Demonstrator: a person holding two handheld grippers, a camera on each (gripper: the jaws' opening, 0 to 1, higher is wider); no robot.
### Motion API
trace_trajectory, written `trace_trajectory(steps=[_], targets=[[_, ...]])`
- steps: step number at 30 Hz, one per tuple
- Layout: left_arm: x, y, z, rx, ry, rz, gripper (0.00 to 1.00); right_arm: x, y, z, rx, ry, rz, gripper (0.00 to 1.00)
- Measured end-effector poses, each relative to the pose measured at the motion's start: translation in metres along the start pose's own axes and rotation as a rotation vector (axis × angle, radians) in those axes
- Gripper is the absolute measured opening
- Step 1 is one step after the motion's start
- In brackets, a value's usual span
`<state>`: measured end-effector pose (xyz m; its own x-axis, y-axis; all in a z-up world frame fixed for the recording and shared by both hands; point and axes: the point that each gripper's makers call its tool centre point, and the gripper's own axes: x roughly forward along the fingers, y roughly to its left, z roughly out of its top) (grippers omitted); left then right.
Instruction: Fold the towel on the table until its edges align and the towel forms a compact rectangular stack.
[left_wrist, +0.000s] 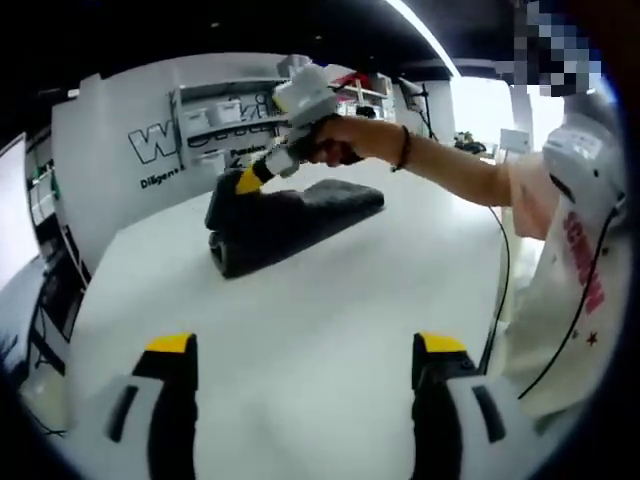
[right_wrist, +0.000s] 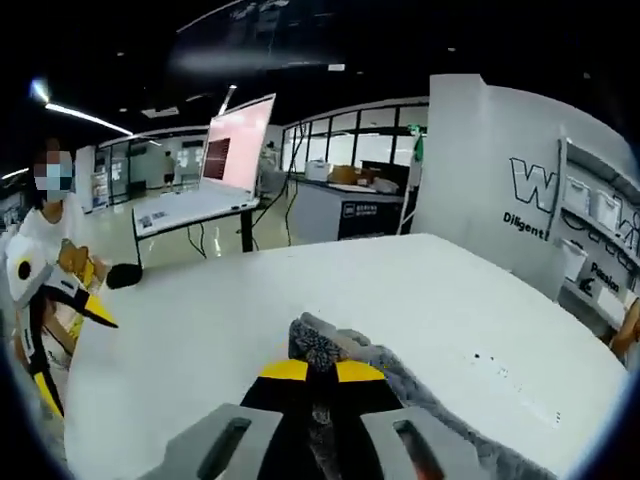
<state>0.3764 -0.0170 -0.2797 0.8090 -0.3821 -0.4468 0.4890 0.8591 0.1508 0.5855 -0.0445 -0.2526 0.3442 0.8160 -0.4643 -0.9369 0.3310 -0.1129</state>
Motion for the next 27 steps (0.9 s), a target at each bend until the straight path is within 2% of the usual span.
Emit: trace_trajectory(steps=[4,10,17,20,23,24,27], targets=[[0.0,-0.001,0.0,-0.002,-0.005,0.0,0.93,0.014,0.014,-0.023,-0.026,0.065,0.032,0.06],[0.001,-0.001,-0.001,-0.005,-0.004,0.002,0.93,0.021,0.02,-0.036,-0.037,0.102,0.045,0.06],[0.002,-0.003,-0.003,-0.009,-0.001,-0.006,0.93,0.025,0.03,-0.059,-0.029,0.168,0.095,0.08],[0.002,-0.003,-0.002,-0.01,-0.008,-0.008,0.93,0.025,0.031,-0.058,0.002,0.163,0.12,0.14],[0.004,-0.001,0.0,-0.012,-0.013,-0.004,0.93,0.025,0.046,-0.054,-0.002,0.16,0.225,0.33],[0.004,0.0,0.0,-0.012,-0.014,-0.005,0.93,0.025,0.046,-0.053,-0.007,0.162,0.223,0.38],[0.007,-0.001,-0.001,-0.01,-0.01,-0.012,0.93,0.015,0.046,-0.049,-0.017,0.147,0.227,0.4]])
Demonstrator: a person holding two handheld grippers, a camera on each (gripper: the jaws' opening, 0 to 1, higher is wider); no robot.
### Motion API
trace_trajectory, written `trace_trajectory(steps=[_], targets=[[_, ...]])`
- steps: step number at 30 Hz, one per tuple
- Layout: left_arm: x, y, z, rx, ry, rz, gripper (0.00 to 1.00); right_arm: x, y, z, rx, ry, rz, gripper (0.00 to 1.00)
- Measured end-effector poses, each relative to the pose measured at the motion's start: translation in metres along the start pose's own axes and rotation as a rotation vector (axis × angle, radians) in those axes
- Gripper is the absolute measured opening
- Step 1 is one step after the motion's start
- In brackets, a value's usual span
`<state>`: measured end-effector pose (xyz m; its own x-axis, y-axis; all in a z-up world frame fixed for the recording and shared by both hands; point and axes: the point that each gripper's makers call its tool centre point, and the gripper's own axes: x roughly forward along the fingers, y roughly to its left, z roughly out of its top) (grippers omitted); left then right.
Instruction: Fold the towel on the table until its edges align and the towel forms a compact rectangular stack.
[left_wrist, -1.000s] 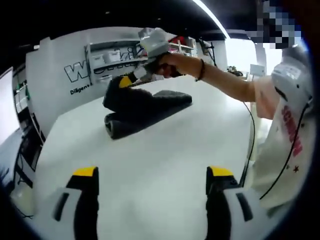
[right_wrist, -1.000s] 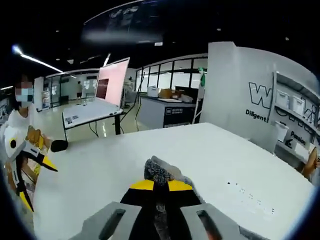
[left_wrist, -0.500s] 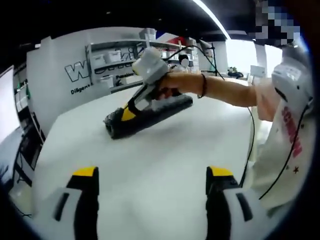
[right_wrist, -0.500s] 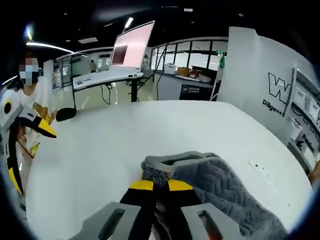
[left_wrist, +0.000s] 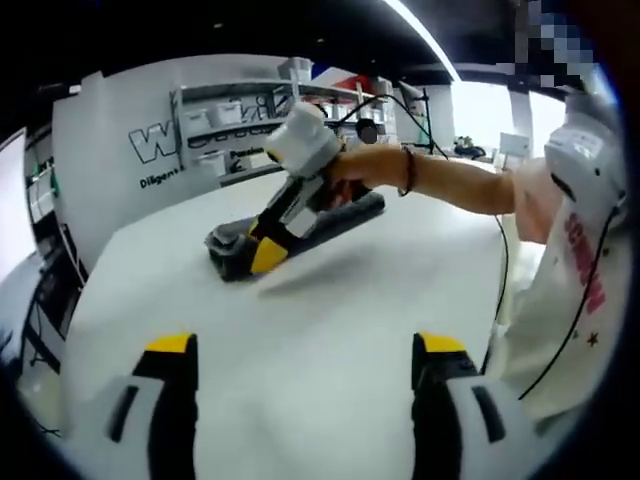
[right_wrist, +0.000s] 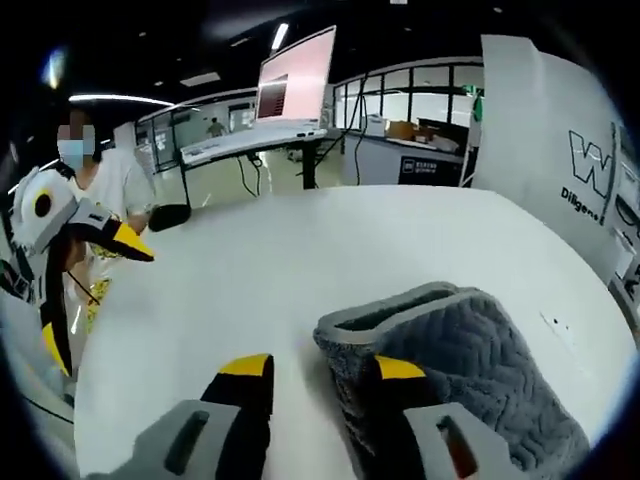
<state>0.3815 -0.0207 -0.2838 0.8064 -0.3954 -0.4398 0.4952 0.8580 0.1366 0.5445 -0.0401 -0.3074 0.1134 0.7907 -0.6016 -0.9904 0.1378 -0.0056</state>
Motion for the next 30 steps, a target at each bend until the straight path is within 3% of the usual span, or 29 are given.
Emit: trace_trajectory(steps=[6,7,12,16,19,24,30], targets=[[0.002,-0.002,0.002,0.012,0.007,-0.014,0.93,-0.039,-0.007,0.003,0.04,-0.045,-0.018,0.44],[0.002,-0.002,0.003,0.014,0.006,-0.013,0.93,-0.044,-0.011,0.01,0.04,-0.068,-0.023,0.46],[0.003,-0.003,0.006,0.017,-0.005,-0.018,0.93,-0.102,-0.028,0.003,0.051,-0.128,-0.086,0.48],[0.003,-0.004,0.008,0.016,-0.008,-0.023,0.93,-0.15,-0.04,-0.016,0.073,-0.152,-0.15,0.53],[0.004,-0.004,0.009,0.016,-0.006,-0.024,0.93,-0.194,-0.055,-0.028,0.093,-0.207,-0.229,0.56],[0.008,-0.006,0.015,0.027,-0.007,-0.037,0.93,-0.264,-0.07,-0.069,0.133,-0.24,-0.353,0.61],[0.011,-0.011,0.021,0.047,-0.003,-0.05,0.93,-0.313,-0.065,-0.122,0.137,-0.19,-0.405,0.63]])
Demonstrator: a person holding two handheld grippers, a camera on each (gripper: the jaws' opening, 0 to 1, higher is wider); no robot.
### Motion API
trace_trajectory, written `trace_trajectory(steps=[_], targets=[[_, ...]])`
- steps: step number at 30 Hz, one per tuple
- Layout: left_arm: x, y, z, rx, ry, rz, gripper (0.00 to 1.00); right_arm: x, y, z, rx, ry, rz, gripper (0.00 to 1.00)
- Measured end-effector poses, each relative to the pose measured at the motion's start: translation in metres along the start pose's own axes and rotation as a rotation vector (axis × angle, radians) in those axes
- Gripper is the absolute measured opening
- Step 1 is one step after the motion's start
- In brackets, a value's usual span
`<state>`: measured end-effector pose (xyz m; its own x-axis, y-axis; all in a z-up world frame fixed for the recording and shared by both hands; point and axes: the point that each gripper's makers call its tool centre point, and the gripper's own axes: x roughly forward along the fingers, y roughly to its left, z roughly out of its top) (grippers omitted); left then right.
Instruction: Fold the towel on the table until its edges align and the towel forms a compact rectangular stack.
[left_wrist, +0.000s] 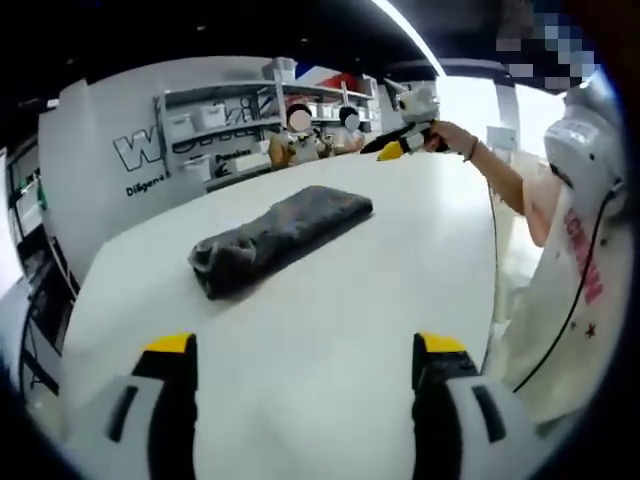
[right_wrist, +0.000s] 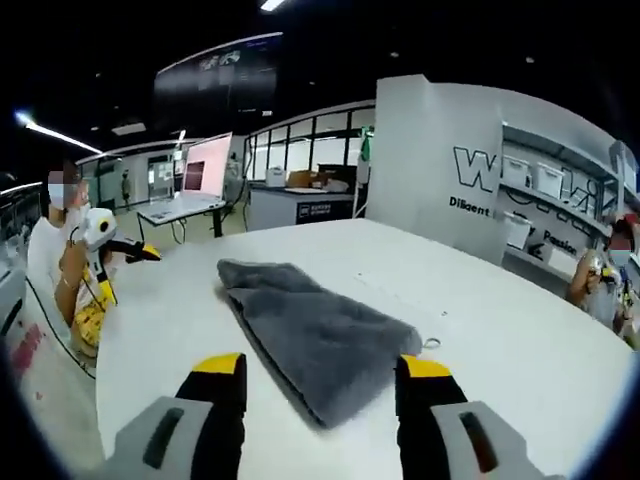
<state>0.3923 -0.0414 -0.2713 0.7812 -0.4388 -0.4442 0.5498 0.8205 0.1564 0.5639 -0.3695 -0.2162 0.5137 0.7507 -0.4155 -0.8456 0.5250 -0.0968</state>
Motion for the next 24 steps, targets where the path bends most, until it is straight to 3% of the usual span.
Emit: trace_trajectory(steps=[5,11,15,18,24], targets=[[0.001,-0.002,0.002,0.005,0.001,-0.007,0.93,-0.038,-0.006,-0.053,0.007,0.118,-0.028,0.66],[0.004,-0.002,0.003,0.004,0.003,-0.015,0.93,-0.069,-0.007,-0.093,0.04,0.183,-0.065,0.72],[0.007,-0.002,0.002,0.002,0.007,-0.018,0.93,-0.083,-0.004,-0.109,0.051,0.198,-0.077,0.77],[0.008,-0.002,0.003,-0.002,0.0,-0.018,0.93,-0.087,-0.001,-0.113,0.034,0.18,-0.082,0.87],[0.01,-0.002,0.001,0.001,0.005,-0.02,0.93,-0.085,0.008,-0.116,-0.012,0.163,-0.054,0.93]])
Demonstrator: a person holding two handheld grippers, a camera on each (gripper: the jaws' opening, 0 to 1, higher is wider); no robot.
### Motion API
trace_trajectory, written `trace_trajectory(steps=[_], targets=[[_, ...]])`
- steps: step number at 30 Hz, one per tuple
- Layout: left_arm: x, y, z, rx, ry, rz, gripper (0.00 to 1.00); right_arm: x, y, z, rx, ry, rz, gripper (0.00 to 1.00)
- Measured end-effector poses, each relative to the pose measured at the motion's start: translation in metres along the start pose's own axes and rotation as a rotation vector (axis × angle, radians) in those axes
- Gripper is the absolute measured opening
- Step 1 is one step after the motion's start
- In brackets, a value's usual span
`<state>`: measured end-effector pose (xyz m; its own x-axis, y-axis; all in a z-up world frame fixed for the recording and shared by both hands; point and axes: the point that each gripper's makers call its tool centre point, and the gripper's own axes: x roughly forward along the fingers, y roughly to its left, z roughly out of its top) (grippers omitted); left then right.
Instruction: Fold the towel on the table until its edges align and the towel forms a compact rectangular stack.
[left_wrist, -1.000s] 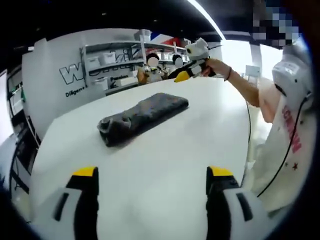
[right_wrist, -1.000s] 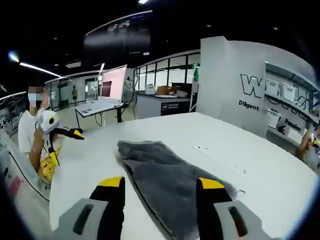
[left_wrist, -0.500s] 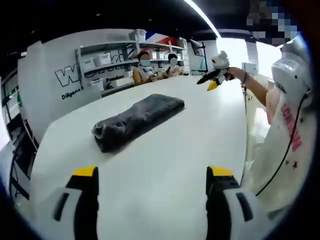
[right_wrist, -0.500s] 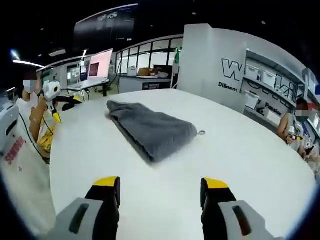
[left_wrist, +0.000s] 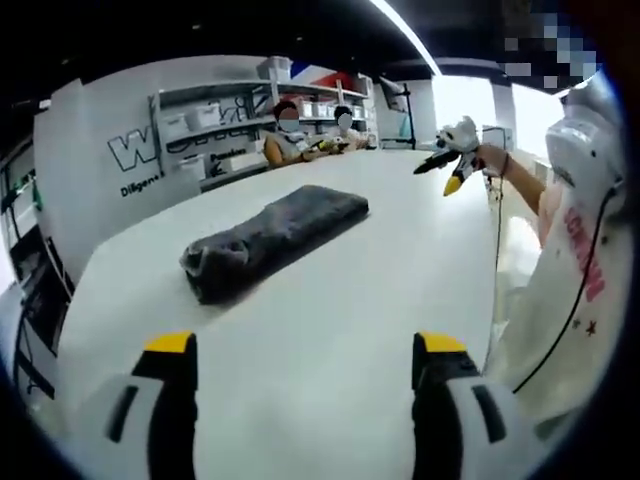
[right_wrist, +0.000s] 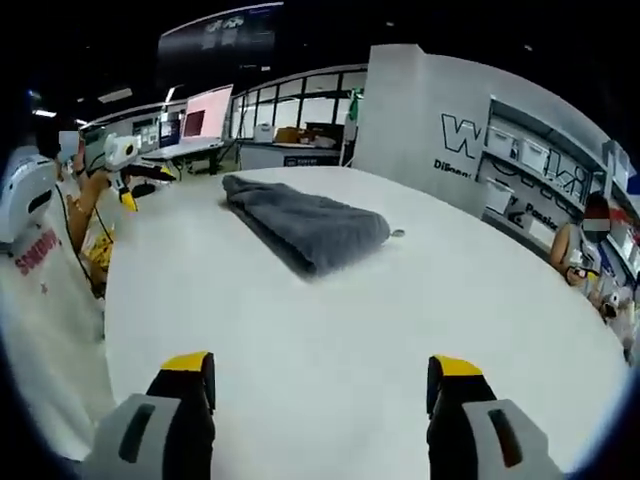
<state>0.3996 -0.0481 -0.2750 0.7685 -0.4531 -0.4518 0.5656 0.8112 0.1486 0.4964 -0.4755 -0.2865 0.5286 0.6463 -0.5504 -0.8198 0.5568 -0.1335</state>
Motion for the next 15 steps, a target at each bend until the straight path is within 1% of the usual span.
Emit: trace_trajectory(steps=[5,8,11,15], targets=[[0.001,-0.001,-0.001,0.003,0.002,-0.004,0.93,0.002,0.004,-0.001,0.001,0.01,0.023,0.95],[0.0,0.0,-0.001,0.002,0.004,-0.001,0.93,0.0,0.005,-0.007,0.003,0.039,0.029,0.98],[0.0,0.0,-0.002,0.003,0.008,0.0,0.93,-0.004,0.006,-0.009,0.0,0.037,0.027,0.99],[0.0,0.0,-0.002,0.004,0.008,0.0,0.93,-0.006,0.006,-0.012,0.017,0.038,0.029,0.99]])
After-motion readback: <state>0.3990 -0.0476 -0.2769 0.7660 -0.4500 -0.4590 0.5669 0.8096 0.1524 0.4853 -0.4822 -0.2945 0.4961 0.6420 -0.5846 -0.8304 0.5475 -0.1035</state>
